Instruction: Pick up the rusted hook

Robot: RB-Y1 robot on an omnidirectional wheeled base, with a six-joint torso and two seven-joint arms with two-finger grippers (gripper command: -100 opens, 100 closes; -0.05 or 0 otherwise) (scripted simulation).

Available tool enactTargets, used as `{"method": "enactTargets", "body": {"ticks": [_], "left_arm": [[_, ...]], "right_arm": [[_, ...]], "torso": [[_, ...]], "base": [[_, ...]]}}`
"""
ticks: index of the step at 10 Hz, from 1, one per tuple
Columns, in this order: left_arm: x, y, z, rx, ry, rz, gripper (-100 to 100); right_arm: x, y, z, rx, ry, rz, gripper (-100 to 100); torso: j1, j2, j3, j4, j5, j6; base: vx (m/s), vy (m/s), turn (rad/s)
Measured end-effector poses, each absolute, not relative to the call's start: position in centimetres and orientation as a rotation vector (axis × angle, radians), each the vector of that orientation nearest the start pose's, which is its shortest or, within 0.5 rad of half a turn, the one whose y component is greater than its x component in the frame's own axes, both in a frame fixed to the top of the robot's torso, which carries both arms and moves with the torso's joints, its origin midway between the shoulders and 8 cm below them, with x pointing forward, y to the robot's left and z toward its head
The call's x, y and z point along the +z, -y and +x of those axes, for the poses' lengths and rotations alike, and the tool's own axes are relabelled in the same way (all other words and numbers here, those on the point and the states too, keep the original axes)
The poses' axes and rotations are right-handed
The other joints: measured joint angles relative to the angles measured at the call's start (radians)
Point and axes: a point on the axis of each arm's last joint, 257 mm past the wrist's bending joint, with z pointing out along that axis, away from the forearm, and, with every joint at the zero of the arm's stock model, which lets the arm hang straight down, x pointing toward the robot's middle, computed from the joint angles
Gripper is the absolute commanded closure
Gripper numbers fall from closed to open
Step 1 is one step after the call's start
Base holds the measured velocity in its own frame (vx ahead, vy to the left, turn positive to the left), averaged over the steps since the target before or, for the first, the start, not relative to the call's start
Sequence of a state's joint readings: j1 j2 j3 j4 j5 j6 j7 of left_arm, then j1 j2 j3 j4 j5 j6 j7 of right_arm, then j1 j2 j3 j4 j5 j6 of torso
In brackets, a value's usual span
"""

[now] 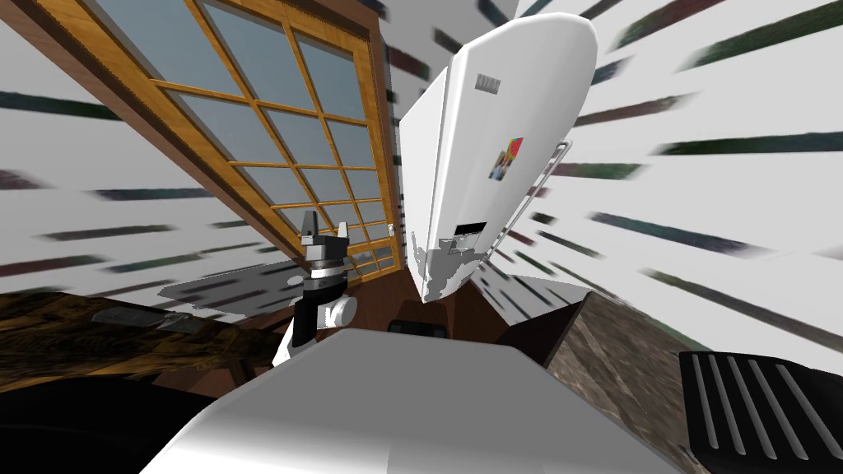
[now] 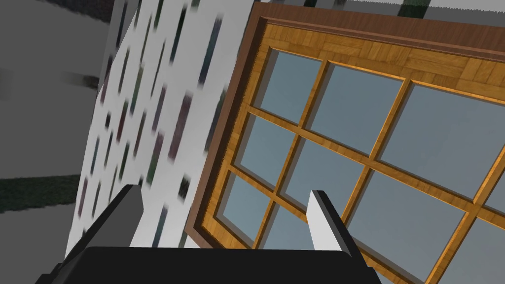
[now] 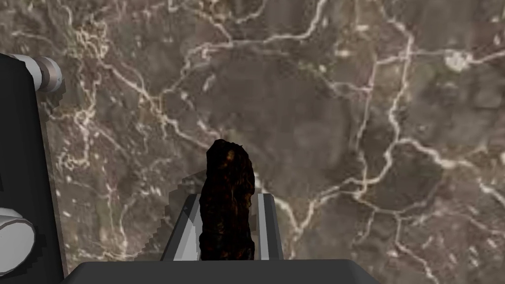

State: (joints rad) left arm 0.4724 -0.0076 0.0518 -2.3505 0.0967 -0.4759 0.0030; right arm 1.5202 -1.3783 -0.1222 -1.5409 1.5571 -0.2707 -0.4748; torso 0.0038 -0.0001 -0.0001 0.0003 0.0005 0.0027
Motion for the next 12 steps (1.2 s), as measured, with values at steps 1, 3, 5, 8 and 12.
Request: {"method": "enactTargets", "body": {"ticks": [1,3,5,8,12], "left_arm": [[6.1,-30.2,32.9,-1.343,-0.494,-0.655,0],[6.1,-30.2,32.9,-1.343,-0.494,-0.655,0],[6.1,-30.2,32.9,-1.343,-0.494,-0.656,0],[6.1,-30.2,32.9,-1.343,-0.494,-0.656,0],[6.1,-30.2,32.9,-1.343,-0.493,-0.655,0]], "right_arm": [[-33.9,66.4,-14.1,-0.429,-3.166,-0.844,100],[-33.9,66.4,-14.1,-0.43,-3.166,-0.844,100],[-33.5,67.2,-12.9,-0.439,-3.16,-0.852,100],[-32.8,68.0,-11.4,-0.443,-3.159,-0.867,100],[-32.0,69.4,-10.0,-0.445,-3.159,-0.867,100]], "torso": [[0.0,0.0,0.0,0.0,0.0,0.0],[0.0,0.0,0.0,0.0,0.0,0.0],[0.004,0.003,0.002,0.001,0.001,0.0],[0.004,0.003,0.002,0.001,0.001,0.0],[0.004,0.003,0.001,0.0,0.001,0.001]], "base": [[0.0,0.0,0.0],[-0.018,0.021,-0.019],[-0.038,0.048,-0.01],[-0.032,0.038,-0.013],[-0.029,0.043,-0.018]]}}
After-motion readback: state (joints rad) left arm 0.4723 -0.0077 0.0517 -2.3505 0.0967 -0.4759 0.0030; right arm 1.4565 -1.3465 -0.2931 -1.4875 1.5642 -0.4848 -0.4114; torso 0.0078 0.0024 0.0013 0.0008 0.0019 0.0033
